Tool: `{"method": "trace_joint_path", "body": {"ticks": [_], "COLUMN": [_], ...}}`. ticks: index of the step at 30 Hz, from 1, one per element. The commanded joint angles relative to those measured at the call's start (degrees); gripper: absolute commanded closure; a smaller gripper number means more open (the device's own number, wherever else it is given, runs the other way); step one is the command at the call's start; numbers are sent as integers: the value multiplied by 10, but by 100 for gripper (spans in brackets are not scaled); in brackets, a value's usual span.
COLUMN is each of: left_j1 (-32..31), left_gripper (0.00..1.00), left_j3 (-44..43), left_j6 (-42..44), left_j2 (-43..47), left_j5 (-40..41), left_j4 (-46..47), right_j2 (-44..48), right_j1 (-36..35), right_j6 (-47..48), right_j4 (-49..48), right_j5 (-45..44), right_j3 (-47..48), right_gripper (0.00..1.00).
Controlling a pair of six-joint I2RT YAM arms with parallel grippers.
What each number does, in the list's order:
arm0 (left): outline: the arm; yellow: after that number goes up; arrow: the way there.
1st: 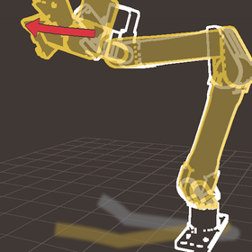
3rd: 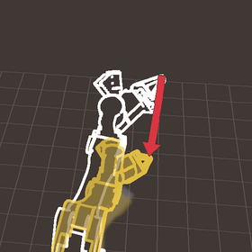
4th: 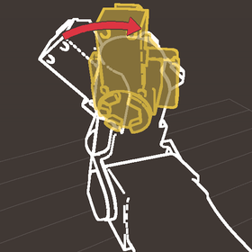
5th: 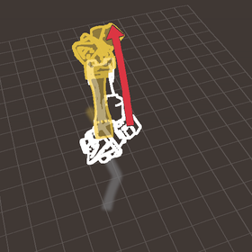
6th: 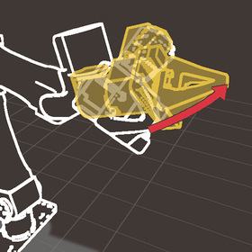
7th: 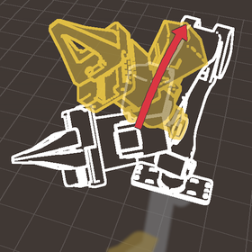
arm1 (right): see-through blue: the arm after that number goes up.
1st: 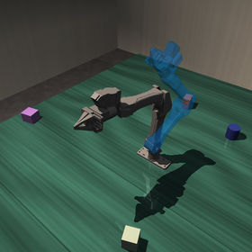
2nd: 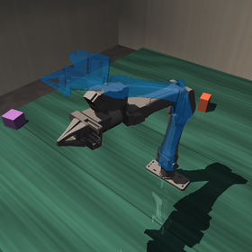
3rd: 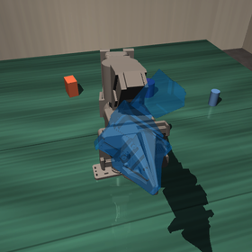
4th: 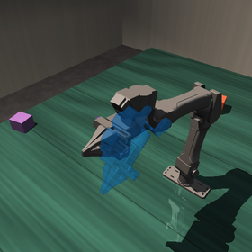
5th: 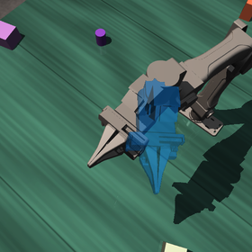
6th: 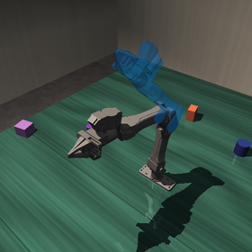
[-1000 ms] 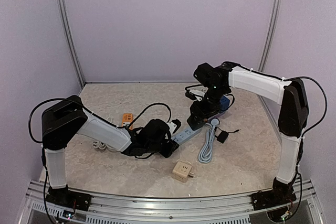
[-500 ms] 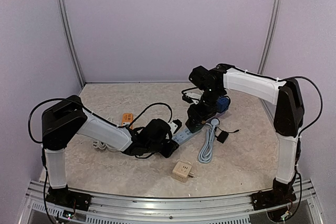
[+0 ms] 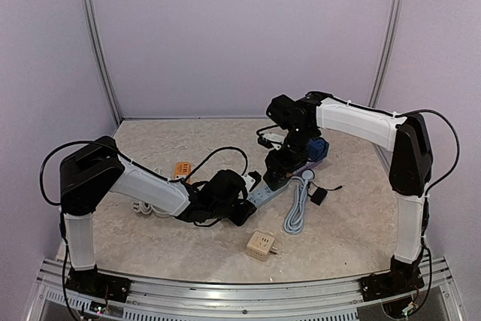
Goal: Insert the plug
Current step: Insert the plug into the socket.
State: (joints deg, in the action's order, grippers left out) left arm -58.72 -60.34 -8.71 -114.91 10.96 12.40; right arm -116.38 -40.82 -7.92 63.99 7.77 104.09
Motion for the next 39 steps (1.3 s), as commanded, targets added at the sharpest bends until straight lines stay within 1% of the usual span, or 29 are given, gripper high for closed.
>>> {"method": "trace_joint_path", "body": {"ticks": [1,6,22,39], "left_j1": [-3,-2,-3,-2], "left_gripper": [88,88,88,89], "left_j3": [-12,-11,-8,-10], "left_j6": [-3,2,2,4], "left_j2": [-7,-6,0,0], "left_j5": [15,32,32,30], "left_j4": [-22,-21,-19,-19], "right_j2": [-13,-7,-28,-39], "right_j1": [-5,-5,-10,-8], "right_j6": [6,9,11,7], "right_j4": [13,11,5,10], "right_j5": [-4,8,40,11], "right_j3": [10,4,1,13], "right_gripper": [100,100,100,100]}}
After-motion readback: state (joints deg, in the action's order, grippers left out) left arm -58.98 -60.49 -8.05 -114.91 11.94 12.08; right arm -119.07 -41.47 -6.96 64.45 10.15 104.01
